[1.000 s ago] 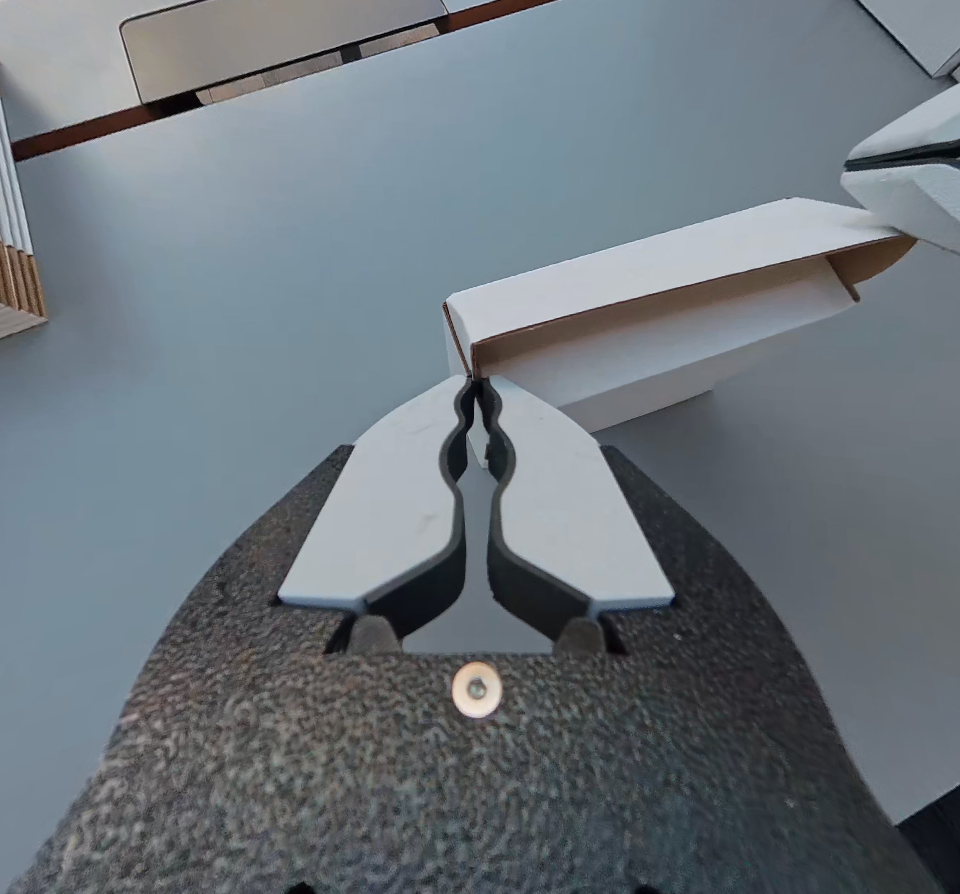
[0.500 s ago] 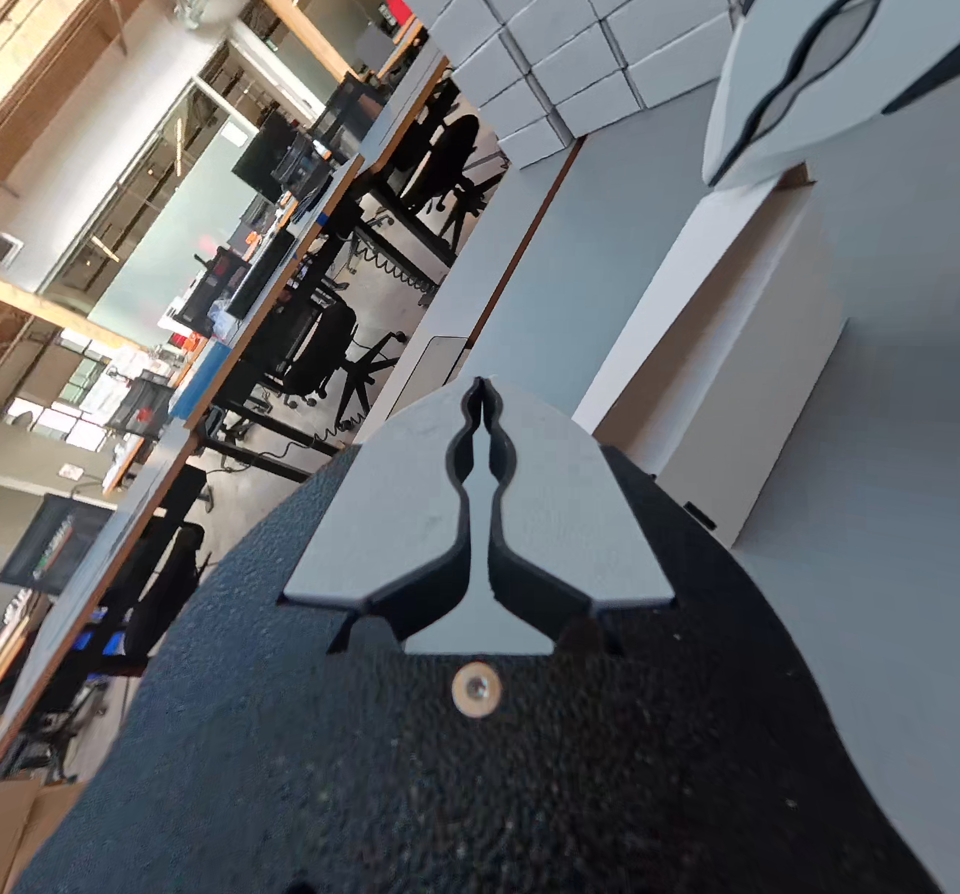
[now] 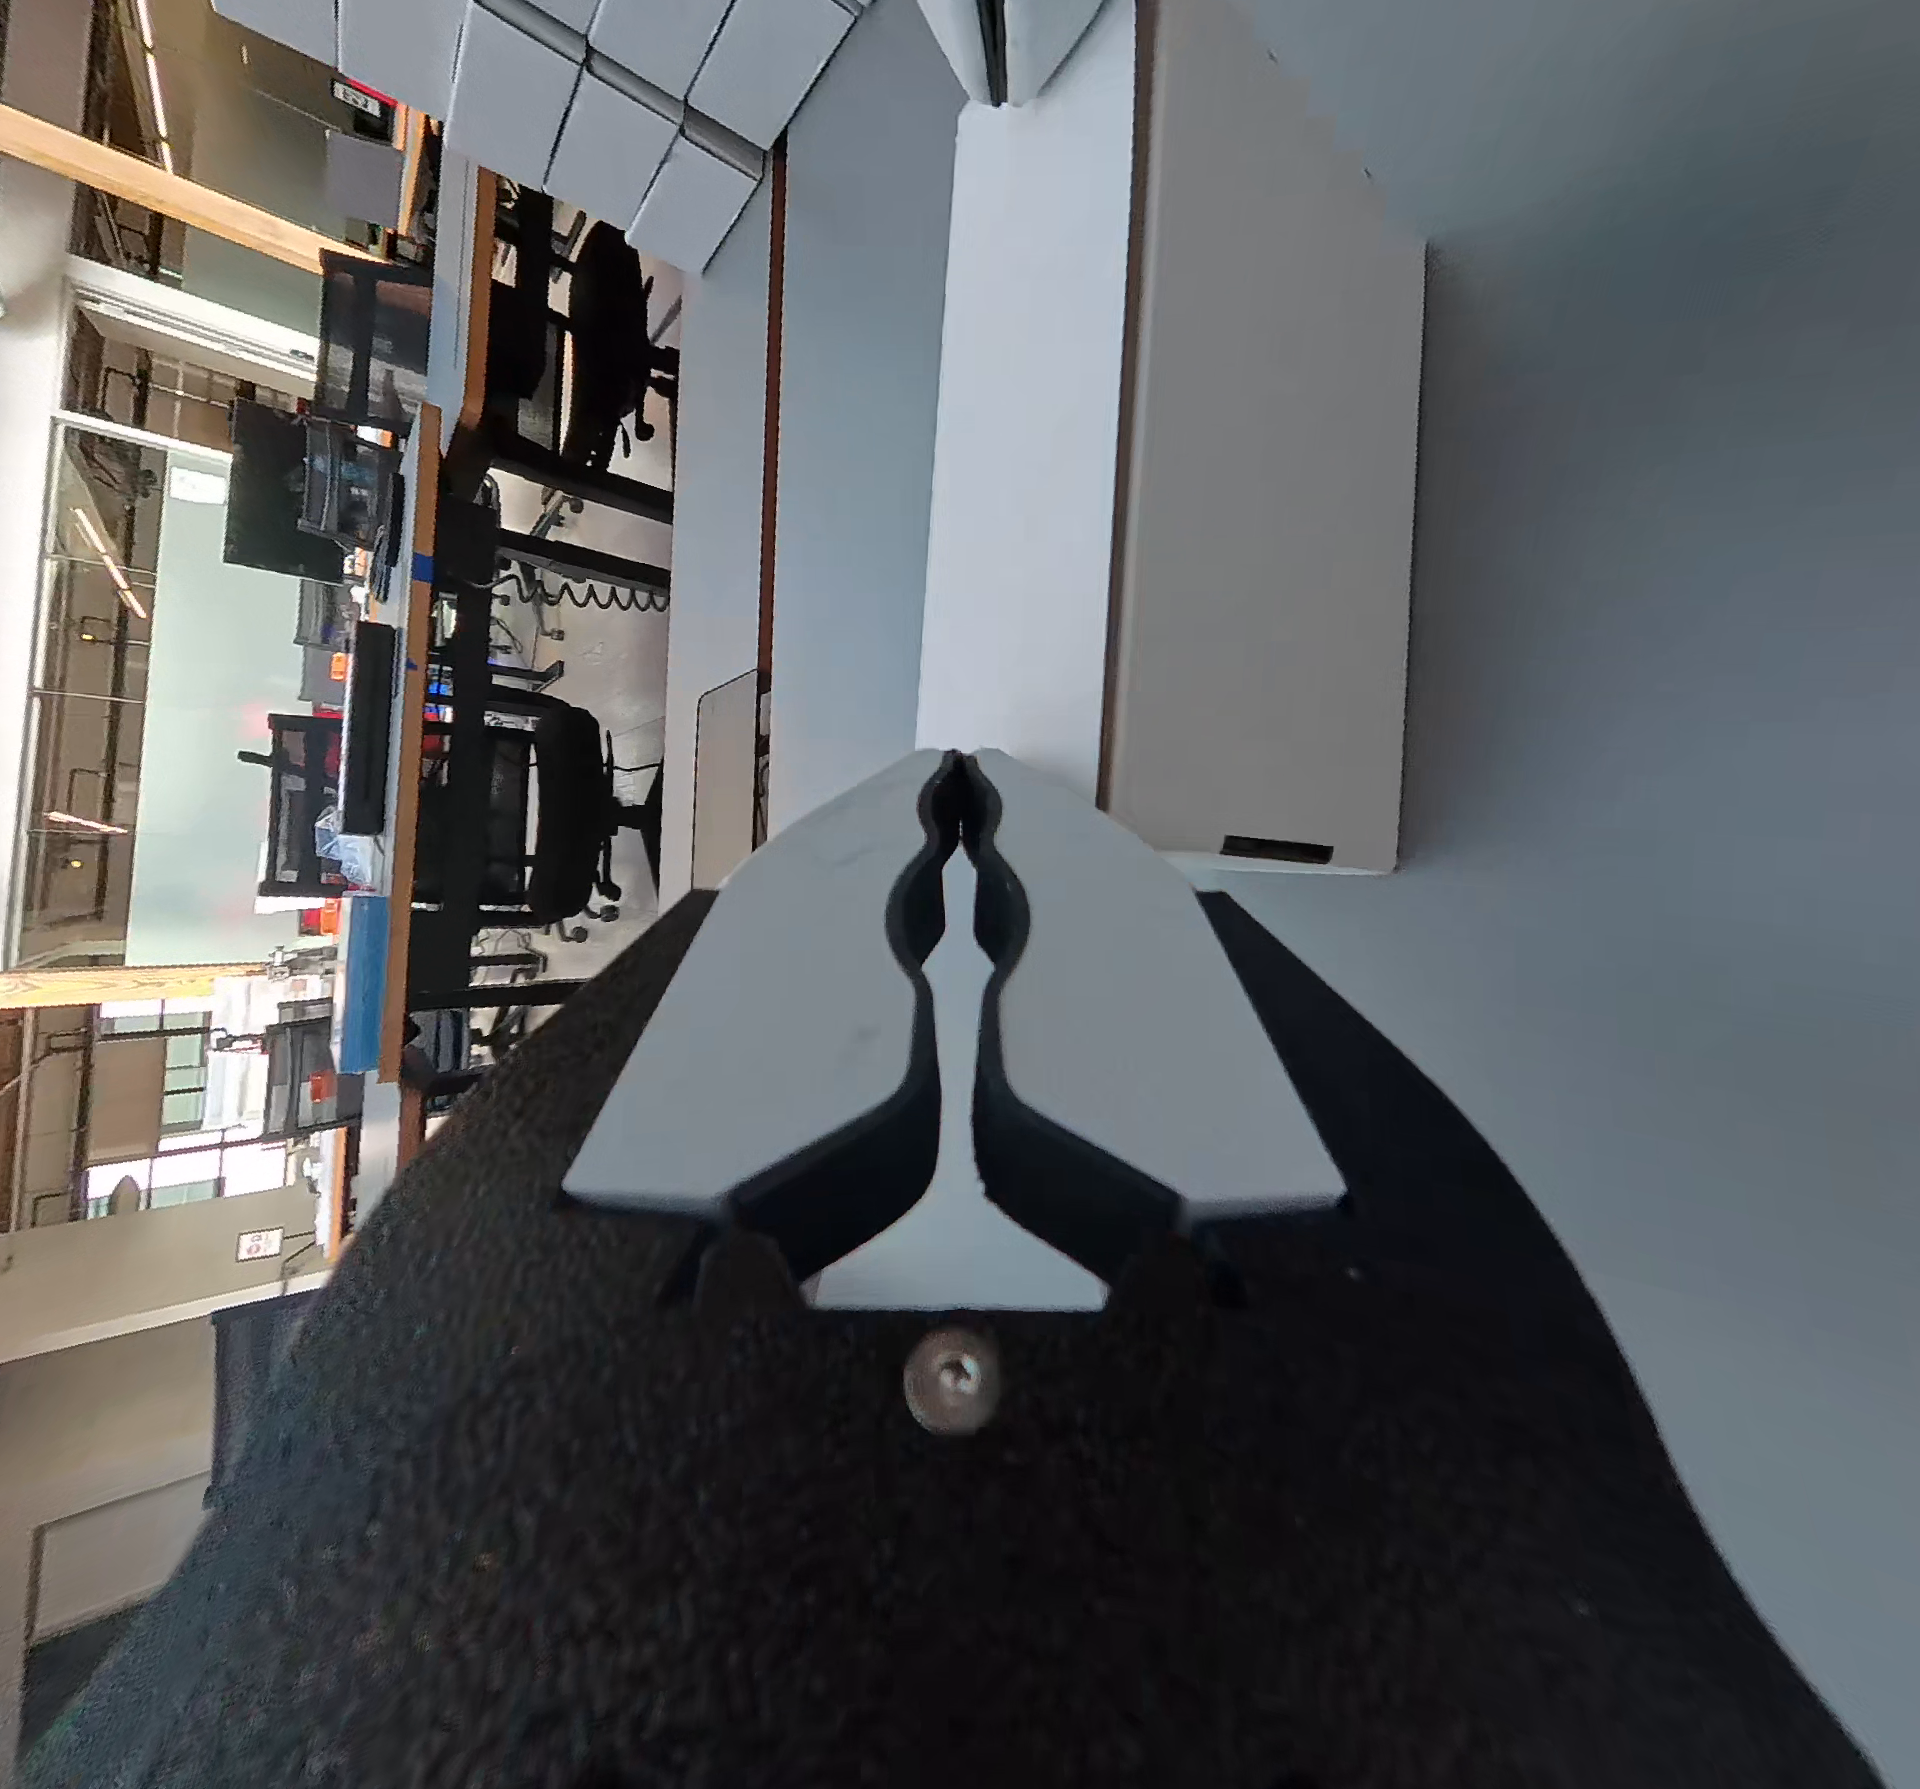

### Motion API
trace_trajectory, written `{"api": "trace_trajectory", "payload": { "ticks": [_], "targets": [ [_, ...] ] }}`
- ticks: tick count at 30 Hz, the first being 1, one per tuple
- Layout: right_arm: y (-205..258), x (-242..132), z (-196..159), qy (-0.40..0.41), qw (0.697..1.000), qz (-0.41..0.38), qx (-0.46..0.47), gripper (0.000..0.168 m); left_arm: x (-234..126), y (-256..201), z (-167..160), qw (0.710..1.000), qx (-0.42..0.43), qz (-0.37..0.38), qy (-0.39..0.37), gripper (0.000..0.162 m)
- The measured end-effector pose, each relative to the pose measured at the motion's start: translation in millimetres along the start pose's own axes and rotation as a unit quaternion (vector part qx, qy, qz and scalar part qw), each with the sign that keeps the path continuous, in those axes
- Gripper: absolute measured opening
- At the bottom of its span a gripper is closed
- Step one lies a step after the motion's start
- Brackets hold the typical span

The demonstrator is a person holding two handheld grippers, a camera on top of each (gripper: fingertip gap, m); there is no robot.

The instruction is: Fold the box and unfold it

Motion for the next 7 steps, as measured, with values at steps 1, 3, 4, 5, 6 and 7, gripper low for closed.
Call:
{"api": "trace_trajectory", "payload": {
  "ticks": [1,3,4,5,6,7],
  "targets": [
    [1.7,0.7,-0.7,0.001,1.000,-0.002,-0.005,0.000,-0.1,-0.6,0.0,1.000,0.004,0.011,0.003,0.000],
    [3.0,1.1,-1.5,0.002,1.000,-0.012,-0.003,0.000,0.4,-1.9,-0.5,1.000,0.005,0.019,0.008,0.000],
    [3.2,1.1,-1.6,0.003,1.000,-0.017,-0.003,0.000,0.4,-2.2,-0.3,1.000,0.013,0.023,0.016,0.000],
    [3.3,1.1,-1.6,0.003,1.000,-0.021,-0.001,0.000,0.4,-2.3,-0.1,0.999,0.022,0.027,0.025,0.000],
    [3.3,1.1,-1.8,0.003,1.000,-0.021,0.006,0.000,0.4,-2.3,0.0,0.999,0.027,0.031,0.031,0.000],
    [3.3,1.1,-2.0,0.000,1.000,-0.016,0.019,0.000,0.4,-2.4,-0.2,0.999,0.023,0.033,0.031,0.000]
  ]
}}
Point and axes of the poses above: each gripper's, where its closed fingertips meet, x out along the fingers, z out of its top, y = z × x across the jaws, the point moved 1 cm from there along -x, back along the fingers, and after that the axes turned 15 degrees about -z, right-handed, at the moved point
